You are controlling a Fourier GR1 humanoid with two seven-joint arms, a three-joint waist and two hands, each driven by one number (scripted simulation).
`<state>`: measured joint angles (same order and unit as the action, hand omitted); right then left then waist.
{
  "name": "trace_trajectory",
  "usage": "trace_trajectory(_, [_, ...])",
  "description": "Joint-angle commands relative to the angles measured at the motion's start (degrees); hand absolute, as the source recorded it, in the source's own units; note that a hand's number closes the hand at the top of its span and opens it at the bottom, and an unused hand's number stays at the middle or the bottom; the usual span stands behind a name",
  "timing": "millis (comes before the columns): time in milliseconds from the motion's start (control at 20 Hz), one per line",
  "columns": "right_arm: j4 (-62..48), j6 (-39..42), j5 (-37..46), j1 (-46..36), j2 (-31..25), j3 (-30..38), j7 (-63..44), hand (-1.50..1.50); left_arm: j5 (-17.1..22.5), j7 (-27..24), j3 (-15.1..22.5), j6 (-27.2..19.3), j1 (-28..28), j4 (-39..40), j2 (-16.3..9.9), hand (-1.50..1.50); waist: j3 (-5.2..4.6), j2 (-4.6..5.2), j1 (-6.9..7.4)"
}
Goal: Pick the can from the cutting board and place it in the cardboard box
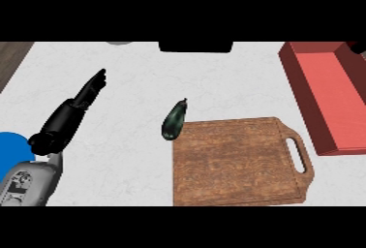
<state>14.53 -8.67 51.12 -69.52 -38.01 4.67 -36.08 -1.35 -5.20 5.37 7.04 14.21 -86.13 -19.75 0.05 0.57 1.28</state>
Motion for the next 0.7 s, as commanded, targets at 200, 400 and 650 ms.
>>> trace_trajectory(200, [-4.8,10.3,-3.6,4.8,-2.5,3.2,5.0,1.5,0.0,-0.5,-1.0,1.6,-1.8,-0.8,-0.6,0.0,-0.01,-0.14,-0.06])
trace_trajectory(400, [-3.7,17.2,-6.1,5.9,-1.9,4.6,12.0,-1.5,-2.6,-2.2,-0.5,-0.3,-0.8,2.2,0.9,0.0,-0.04,-0.24,-0.77])
trace_trajectory(650, [1.2,10.5,-9.3,7.7,-2.0,7.7,20.6,-1.5,-2.0,3.1,0.0,-0.2,0.2,-2.9,1.6,0.0,0.03,-0.38,-0.66])
